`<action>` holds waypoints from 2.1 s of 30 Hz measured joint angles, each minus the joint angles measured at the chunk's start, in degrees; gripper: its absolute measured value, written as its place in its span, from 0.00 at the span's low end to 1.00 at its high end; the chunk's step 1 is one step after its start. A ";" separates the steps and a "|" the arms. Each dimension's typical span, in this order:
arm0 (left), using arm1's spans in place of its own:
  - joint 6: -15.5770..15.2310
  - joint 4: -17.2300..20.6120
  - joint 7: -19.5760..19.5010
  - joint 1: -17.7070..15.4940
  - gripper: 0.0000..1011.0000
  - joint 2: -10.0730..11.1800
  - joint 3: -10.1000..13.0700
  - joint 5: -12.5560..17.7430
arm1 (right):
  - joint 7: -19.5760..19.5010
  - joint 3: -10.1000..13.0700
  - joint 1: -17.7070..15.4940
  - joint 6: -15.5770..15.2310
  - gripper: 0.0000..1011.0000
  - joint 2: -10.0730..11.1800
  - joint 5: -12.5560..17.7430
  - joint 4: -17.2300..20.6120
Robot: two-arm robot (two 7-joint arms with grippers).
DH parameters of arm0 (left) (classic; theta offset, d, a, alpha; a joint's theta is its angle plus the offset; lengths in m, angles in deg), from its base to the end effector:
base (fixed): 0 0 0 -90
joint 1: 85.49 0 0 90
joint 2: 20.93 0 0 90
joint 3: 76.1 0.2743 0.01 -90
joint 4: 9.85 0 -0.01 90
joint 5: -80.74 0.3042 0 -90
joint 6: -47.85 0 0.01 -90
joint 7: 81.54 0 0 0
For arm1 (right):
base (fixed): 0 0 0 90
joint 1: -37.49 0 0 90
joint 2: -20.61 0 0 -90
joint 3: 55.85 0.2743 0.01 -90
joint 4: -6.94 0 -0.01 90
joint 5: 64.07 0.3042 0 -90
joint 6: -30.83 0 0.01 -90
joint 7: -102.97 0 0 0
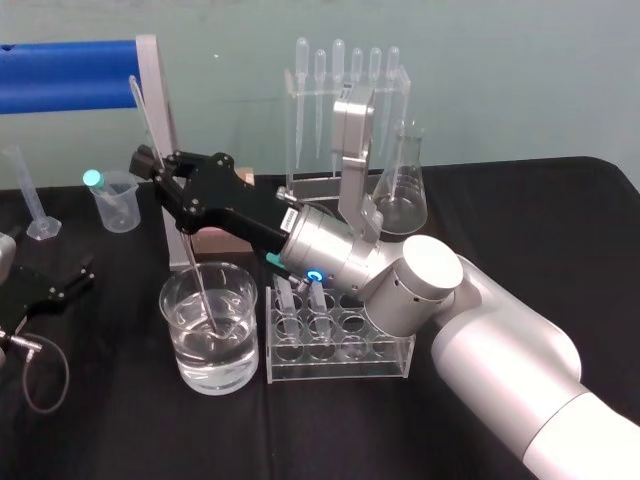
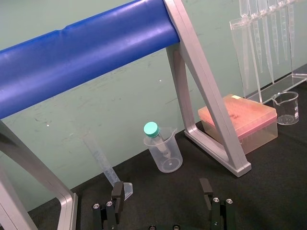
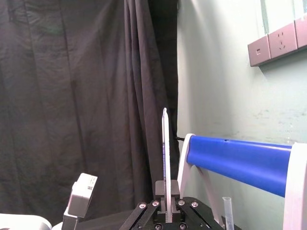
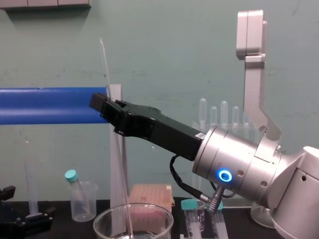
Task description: Hold the thermometer with one hand and immerse one end into the beaker, then reinsert it into the test tube rack.
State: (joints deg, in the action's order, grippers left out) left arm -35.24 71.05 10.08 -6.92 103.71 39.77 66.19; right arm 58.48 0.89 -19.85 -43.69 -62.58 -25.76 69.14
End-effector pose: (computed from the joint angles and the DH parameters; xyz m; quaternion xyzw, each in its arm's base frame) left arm 0.3512 0.0749 -0.2888 0.1414 -0.1324 0.5799 0.7913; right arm 0.4397 0.1025 -0.2443 0.1780 -0.0150 -0.1854 0.9663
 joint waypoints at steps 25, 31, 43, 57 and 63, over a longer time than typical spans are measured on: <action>0.00 0.00 0.00 0.00 1.00 0.00 0.00 0.00 | 0.27 0.86 -0.41 -0.28 0.06 -0.32 0.44 -0.35; 0.00 0.00 0.00 0.00 1.00 0.00 0.00 0.00 | 0.25 0.82 -0.38 -0.31 0.06 -0.32 0.42 -0.35; 0.00 0.00 0.00 0.00 1.00 0.00 0.00 0.00 | 0.22 0.78 -0.36 -0.31 0.06 -0.32 0.41 -0.34; 0.00 0.00 0.00 0.00 1.00 0.00 0.00 0.00 | 0.22 0.79 -0.36 -0.31 0.06 -0.32 0.42 -0.34; 0.00 0.00 0.00 0.00 1.00 0.00 0.00 0.00 | 0.22 0.79 -0.36 -0.31 0.06 -0.32 0.41 -0.34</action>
State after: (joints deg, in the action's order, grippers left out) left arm -35.25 71.05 10.08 -6.93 103.71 39.77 66.20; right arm 58.70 1.68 -20.21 -44.00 -62.90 -25.35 68.80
